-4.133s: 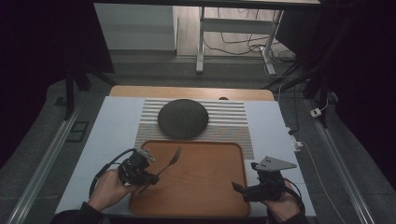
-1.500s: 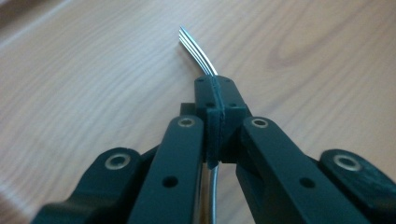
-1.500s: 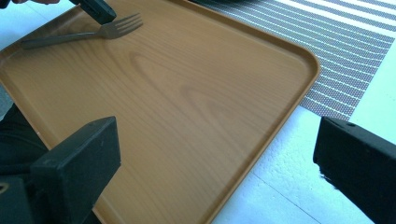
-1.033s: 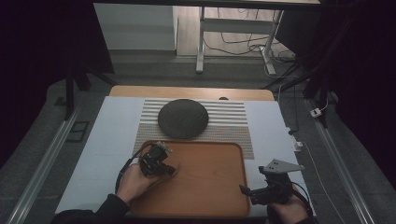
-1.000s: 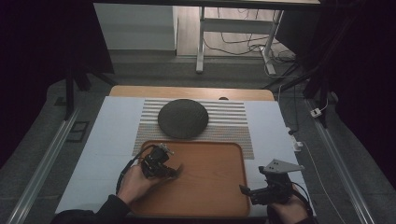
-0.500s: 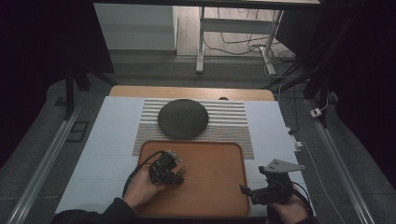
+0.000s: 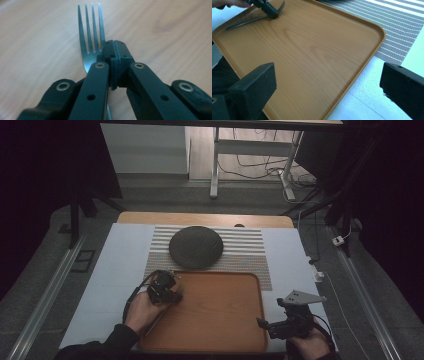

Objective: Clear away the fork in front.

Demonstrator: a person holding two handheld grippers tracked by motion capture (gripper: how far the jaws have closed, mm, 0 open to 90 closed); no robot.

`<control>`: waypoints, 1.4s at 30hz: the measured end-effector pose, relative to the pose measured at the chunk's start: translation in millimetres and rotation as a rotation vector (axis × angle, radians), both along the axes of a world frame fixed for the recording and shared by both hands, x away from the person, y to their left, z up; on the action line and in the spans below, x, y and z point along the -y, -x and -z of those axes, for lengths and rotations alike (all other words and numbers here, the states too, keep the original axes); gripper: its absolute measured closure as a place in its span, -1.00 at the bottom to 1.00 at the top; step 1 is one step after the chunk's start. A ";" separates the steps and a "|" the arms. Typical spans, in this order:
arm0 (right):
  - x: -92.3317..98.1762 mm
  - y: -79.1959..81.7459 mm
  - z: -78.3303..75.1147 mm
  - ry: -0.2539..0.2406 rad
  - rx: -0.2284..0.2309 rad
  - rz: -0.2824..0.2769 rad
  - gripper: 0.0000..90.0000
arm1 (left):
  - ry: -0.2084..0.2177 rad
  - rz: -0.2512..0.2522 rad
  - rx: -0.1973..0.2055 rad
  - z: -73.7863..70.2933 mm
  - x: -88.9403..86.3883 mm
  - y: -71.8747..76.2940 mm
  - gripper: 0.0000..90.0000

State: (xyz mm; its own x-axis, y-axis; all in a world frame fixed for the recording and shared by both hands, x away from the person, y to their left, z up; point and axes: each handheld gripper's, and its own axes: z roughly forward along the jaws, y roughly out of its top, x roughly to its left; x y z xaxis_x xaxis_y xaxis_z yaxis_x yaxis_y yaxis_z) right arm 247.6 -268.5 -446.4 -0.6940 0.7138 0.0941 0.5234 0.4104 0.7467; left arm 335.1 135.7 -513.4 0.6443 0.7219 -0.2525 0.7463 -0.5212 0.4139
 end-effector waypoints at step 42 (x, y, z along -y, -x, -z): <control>-0.1 -0.1 -0.1 -0.008 -0.006 0.003 -0.98 | 0.216 -0.057 0.190 -51.4 -75.7 37.5 -0.52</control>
